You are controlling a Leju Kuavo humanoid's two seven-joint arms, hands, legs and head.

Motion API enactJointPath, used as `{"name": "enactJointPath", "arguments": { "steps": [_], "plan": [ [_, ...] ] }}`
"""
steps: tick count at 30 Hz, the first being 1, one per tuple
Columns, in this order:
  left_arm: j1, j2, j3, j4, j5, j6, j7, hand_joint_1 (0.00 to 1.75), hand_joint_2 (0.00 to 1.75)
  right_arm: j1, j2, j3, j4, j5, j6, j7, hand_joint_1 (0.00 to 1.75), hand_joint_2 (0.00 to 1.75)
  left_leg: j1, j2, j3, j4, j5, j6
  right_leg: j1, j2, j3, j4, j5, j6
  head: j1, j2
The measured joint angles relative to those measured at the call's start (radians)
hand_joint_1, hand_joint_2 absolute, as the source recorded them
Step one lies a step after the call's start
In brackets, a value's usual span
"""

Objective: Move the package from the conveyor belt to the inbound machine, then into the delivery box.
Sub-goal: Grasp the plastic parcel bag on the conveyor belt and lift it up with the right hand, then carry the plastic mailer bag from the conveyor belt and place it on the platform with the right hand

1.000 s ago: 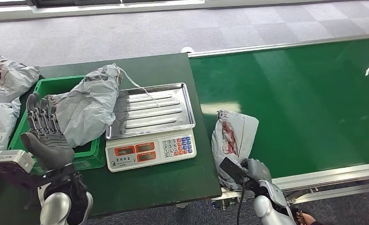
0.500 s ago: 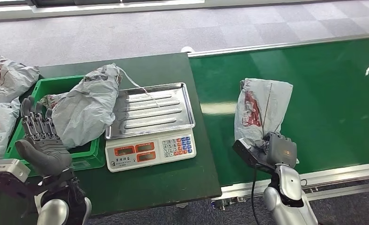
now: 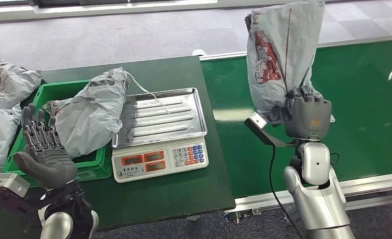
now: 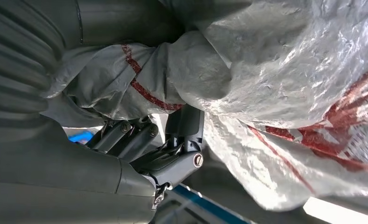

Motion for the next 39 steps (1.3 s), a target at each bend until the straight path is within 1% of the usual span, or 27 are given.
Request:
{"name": "enactJointPath", "arguments": {
  "steps": [2, 4, 6, 8, 12, 14, 15, 16, 17, 20, 22, 24, 25, 28, 31, 35, 39],
  "plan": [
    [-0.005, 0.001, -0.005, 0.007, 0.013, 0.0, -0.004, 0.0, 0.0, -0.062, 0.004, 0.044, 0.03, -0.013, -0.041, -0.037, 1.75, 1.75, 0.0, 0.002, -0.003, 0.0, 0.0, 0.0, 0.0, 0.002, 0.0, 0.0, 0.0, 0.0, 0.0, 0.0],
    [-0.015, 0.001, -0.015, 0.015, 0.023, 0.0, -0.008, 0.0, 0.0, -0.143, 0.02, 0.101, 0.094, -0.029, -0.082, -0.066, 1.75, 1.75, 0.0, 0.003, -0.001, 0.0, 0.0, 0.0, 0.0, 0.004, -0.001, 0.0, 0.0, 0.0, 0.0, 0.0],
    [-0.025, 0.002, -0.025, 0.021, 0.029, 0.001, -0.01, 0.0, 0.0, -0.221, 0.047, 0.158, 0.174, -0.038, -0.108, -0.076, 1.75, 1.75, 0.001, 0.004, 0.003, 0.0, 0.001, -0.001, 0.001, 0.004, -0.001, 0.0, 0.001, -0.001, 0.0, 0.0],
    [-0.033, 0.003, -0.031, 0.028, 0.034, 0.002, -0.01, 0.0, 0.0, -0.279, 0.075, 0.207, 0.243, -0.039, -0.12, -0.073, 1.75, 1.75, 0.001, 0.003, 0.004, 0.0, 0.002, -0.002, 0.001, 0.003, -0.001, 0.0, 0.001, -0.002, 0.0, 0.0],
    [-0.039, 0.005, -0.04, 0.037, 0.037, 0.002, -0.011, 0.0, 0.0, -0.336, 0.107, 0.264, 0.325, -0.046, -0.129, -0.07, 1.75, 1.75, 0.002, 0.0, 0.003, 0.0, 0.002, -0.002, 0.002, 0.0, -0.001, 0.0, 0.001, -0.002, 0.0, 0.0],
    [-0.04, 0.007, -0.042, 0.04, 0.042, 0.003, -0.012, 0.0, 0.0, -0.35, 0.118, 0.277, 0.348, -0.089, -0.115, -0.094, 1.75, 1.75, 0.001, 0.0, 0.003, 0.0, 0.002, -0.002, 0.002, 0.0, -0.001, 0.0, 0.001, -0.002, 0.0, 0.0],
    [-0.041, 0.009, -0.043, 0.041, 0.046, 0.003, -0.012, 0.0, 0.0, -0.357, 0.128, 0.28, 0.362, -0.143, -0.094, -0.118, 1.75, 1.75, 0.001, 0.001, 0.002, 0.0, 0.002, -0.002, 0.002, 0.001, -0.001, 0.0, 0.001, -0.002, 0.0, 0.0],
    [-0.044, 0.01, -0.044, 0.044, 0.05, 0.003, -0.012, 0.0, 0.0, -0.363, 0.143, 0.282, 0.376, -0.226, -0.062, -0.153, 1.75, 1.75, 0.001, 0.001, 0.003, 0.0, 0.002, -0.002, 0.001, 0.002, -0.002, 0.0, 0.001, -0.002, 0.0, 0.0],
    [-0.049, 0.01, -0.046, 0.047, 0.054, 0.003, -0.013, 0.0, 0.0, -0.368, 0.161, 0.282, 0.39, -0.337, -0.017, -0.192, 1.75, 1.75, 0.001, 0.002, 0.003, 0.0, 0.002, -0.002, 0.002, 0.002, -0.002, 0.0, 0.001, -0.002, 0.0, 0.0],
    [-0.075, 0.012, -0.057, 0.063, 0.068, 0.002, -0.014, 0.0, 0.0, -0.373, 0.218, 0.265, 0.43, -0.754, 0.179, -0.319, 1.75, 1.75, 0.001, 0.001, 0.003, 0.0, 0.002, -0.002, 0.002, 0.002, -0.003, 0.0, 0.001, -0.002, 0.0, 0.0],
    [-0.097, 0.013, -0.067, 0.08, 0.075, 0.002, -0.015, 0.0, 0.0, -0.373, 0.248, 0.241, 0.463, -0.991, 0.318, -0.388, 1.75, 1.75, 0.002, 0.001, 0.003, 0.0, 0.002, -0.003, 0.002, 0.001, -0.003, 0.0, 0.002, -0.002, 0.0, 0.0],
    [-0.12, 0.013, -0.075, 0.098, 0.08, 0.001, -0.014, 0.0, 0.0, -0.375, 0.269, 0.214, 0.505, -1.153, 0.428, -0.441, 1.75, 1.75, 0.002, 0.0, 0.003, 0.0, 0.002, -0.003, 0.002, 0.001, -0.003, 0.0, 0.002, -0.003, 0.0, 0.0],
    [-0.129, 0.013, -0.077, 0.106, 0.083, 0.001, -0.013, 0.0, 0.0, -0.375, 0.277, 0.203, 0.526, -1.208, 0.47, -0.461, 1.75, 1.75, 0.002, 0.001, 0.003, 0.0, 0.002, -0.003, 0.002, 0.001, -0.003, 0.0, 0.002, -0.003, 0.0, 0.0],
    [-0.15, 0.013, -0.083, 0.126, 0.087, -0.001, -0.013, 0.0, 0.0, -0.377, 0.3, 0.183, 0.575, -1.305, 0.569, -0.499, 1.75, 1.75, 0.002, 0.001, 0.002, 0.0, 0.002, -0.003, 0.002, 0.002, -0.003, 0.0, 0.002, -0.003, 0.0, 0.0],
    [-0.164, 0.013, -0.087, 0.139, 0.09, -0.002, -0.016, 0.0, 0.0, -0.381, 0.322, 0.174, 0.615, -1.356, 0.634, -0.511, 1.75, 1.75, 0.002, 0.001, 0.002, 0.0, 0.002, -0.003, 0.002, 0.002, -0.003, 0.0, 0.002, -0.003, 0.0, 0.0],
    [-0.176, 0.012, -0.088, 0.15, 0.093, -0.004, -0.018, 0.0, 0.0, -0.392, 0.342, 0.172, 0.655, -1.375, 0.657, -0.51, 1.75, 1.75, 0.002, 0.001, 0.002, 0.0, 0.002, -0.003, 0.002, 0.002, -0.004, 0.0, 0.002, -0.003, 0.0, 0.0],
    [-0.185, 0.01, -0.088, 0.155, 0.093, -0.014, -0.014, 0.0, 0.0, -0.413, 0.35, 0.173, 0.696, -1.365, 0.639, -0.502, 1.75, 1.75, 0.002, 0.001, 0.002, 0.0, 0.002, -0.003, 0.002, 0.002, -0.004, 0.0, 0.002, -0.003, 0.0, 0.0]
  ]
}}
